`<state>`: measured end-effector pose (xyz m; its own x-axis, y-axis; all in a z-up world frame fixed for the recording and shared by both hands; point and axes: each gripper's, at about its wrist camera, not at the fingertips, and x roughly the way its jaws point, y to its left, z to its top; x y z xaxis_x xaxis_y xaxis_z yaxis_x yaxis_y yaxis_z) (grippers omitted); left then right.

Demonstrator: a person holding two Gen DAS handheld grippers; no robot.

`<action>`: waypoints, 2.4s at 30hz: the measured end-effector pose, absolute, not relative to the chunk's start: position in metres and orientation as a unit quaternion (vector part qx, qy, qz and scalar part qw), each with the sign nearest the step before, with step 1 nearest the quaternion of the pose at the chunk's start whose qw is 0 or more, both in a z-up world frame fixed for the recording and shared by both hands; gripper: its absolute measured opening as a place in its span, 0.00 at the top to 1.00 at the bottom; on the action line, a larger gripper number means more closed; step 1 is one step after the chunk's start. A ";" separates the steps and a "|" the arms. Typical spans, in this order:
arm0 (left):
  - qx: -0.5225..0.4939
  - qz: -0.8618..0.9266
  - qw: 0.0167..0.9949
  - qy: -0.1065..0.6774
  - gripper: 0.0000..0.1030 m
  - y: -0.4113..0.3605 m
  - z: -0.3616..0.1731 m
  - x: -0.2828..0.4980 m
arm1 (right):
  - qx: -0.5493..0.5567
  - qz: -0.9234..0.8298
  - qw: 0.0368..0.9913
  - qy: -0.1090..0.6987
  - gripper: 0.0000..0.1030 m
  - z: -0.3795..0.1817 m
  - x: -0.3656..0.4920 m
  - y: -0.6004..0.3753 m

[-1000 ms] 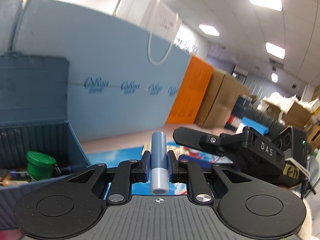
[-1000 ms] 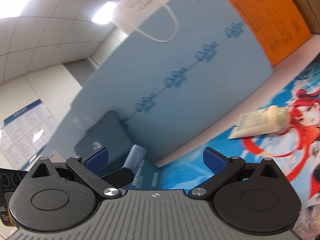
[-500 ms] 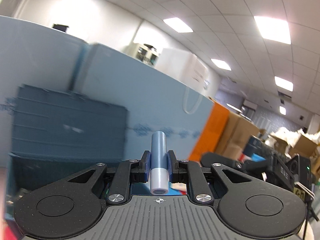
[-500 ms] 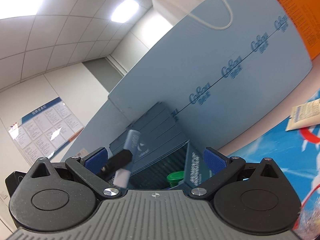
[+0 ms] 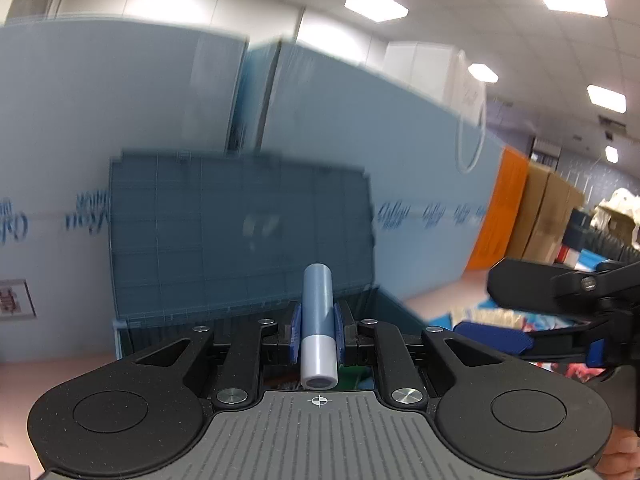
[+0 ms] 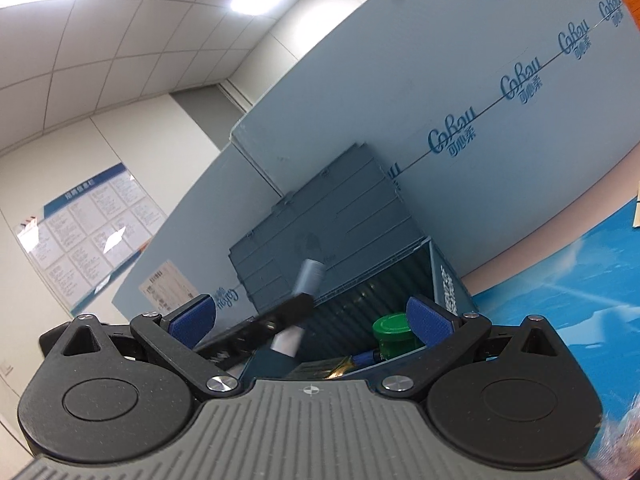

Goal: Organize rigid objects

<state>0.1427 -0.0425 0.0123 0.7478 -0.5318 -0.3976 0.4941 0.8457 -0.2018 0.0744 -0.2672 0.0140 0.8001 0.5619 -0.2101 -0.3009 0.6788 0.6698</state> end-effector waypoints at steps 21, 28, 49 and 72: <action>-0.048 -0.284 0.914 0.286 0.85 -0.055 -0.015 0.156 | 0.319 0.233 0.896 0.201 0.00 0.008 0.072 -0.262; -0.073 -0.283 0.914 0.282 0.84 -0.049 -0.014 0.155 | 0.318 0.229 0.898 0.199 0.00 0.008 0.070 -0.262; -0.160 -0.216 0.955 0.129 0.61 -0.030 0.043 0.066 | 0.310 0.186 0.924 0.121 0.00 0.033 0.019 -0.267; -0.129 -0.115 0.984 0.036 0.08 0.004 -0.004 -0.007 | 0.134 0.106 0.984 0.042 0.00 -0.008 -0.025 -0.211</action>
